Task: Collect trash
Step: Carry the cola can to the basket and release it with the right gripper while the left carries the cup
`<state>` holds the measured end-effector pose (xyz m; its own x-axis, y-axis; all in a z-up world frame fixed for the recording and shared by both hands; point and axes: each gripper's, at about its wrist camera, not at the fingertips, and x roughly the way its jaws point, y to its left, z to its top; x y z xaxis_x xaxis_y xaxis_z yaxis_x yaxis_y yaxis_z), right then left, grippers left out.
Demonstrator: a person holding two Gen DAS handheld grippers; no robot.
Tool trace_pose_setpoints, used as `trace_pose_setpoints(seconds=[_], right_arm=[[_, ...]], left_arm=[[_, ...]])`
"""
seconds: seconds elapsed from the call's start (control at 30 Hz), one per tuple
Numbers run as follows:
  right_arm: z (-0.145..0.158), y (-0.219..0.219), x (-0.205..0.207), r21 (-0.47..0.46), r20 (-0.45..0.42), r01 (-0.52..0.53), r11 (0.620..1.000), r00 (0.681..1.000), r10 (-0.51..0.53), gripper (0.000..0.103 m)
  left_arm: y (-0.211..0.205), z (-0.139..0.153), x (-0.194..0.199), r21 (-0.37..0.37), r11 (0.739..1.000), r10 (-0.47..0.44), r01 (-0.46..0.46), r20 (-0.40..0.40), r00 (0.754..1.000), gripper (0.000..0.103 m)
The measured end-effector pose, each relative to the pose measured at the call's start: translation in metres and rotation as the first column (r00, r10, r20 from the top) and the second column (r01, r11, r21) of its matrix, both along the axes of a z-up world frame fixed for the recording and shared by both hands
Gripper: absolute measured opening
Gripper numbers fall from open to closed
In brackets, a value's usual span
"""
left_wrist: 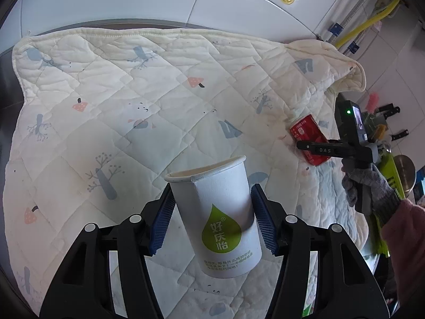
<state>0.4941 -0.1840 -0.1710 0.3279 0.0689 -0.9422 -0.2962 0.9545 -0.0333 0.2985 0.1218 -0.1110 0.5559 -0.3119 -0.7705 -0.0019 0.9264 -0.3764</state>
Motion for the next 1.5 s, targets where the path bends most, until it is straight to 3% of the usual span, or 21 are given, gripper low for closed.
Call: trace_pose_setpoints(seconds=[0.53,0.9,1.5], right_arm=[[0.043,0.000,-0.080,0.105,0.030,0.003,0.995,1.000,-0.006,0.070],[0.062,-0.046,-0.200,0.106,0.054,0.034,0.994,0.998,-0.040,0.070],[0.066,-0.165,-0.390,0.160,0.050,0.265,0.951,0.960,-0.276,0.071]], left_arm=[[-0.042,0.016,-0.023,-0.024,0.997,-0.078,0.079,0.042,0.996,0.056],[-0.100,0.030,-0.074,-0.035,0.985,-0.168,0.171,0.074,0.983,0.056],[-0.202,0.038,-0.167,-0.043,0.938,-0.340,0.344,0.080,0.937,0.056]])
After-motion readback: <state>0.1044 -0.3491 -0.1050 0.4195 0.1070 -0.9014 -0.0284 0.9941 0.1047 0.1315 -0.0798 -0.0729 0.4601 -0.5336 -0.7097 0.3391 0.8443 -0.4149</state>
